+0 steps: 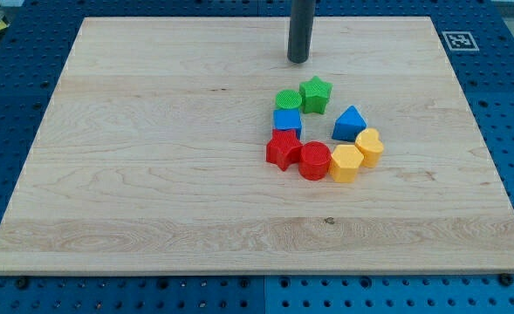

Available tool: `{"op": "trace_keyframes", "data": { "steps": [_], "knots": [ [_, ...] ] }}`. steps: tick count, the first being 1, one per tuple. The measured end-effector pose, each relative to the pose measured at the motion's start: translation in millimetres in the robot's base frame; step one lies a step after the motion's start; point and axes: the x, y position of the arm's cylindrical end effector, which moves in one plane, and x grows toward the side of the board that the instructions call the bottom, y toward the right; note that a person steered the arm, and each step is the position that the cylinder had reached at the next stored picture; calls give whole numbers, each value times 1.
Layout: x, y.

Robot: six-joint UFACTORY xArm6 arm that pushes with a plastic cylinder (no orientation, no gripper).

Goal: Slide the arm bottom right of the triangle

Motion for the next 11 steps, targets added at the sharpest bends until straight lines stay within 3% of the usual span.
{"op": "trace_keyframes", "data": {
  "steps": [3, 4, 7, 8, 11],
  "knots": [
    [-21, 25],
    [1, 69],
    [84, 101],
    [127, 104],
    [152, 66]
  ]
}}
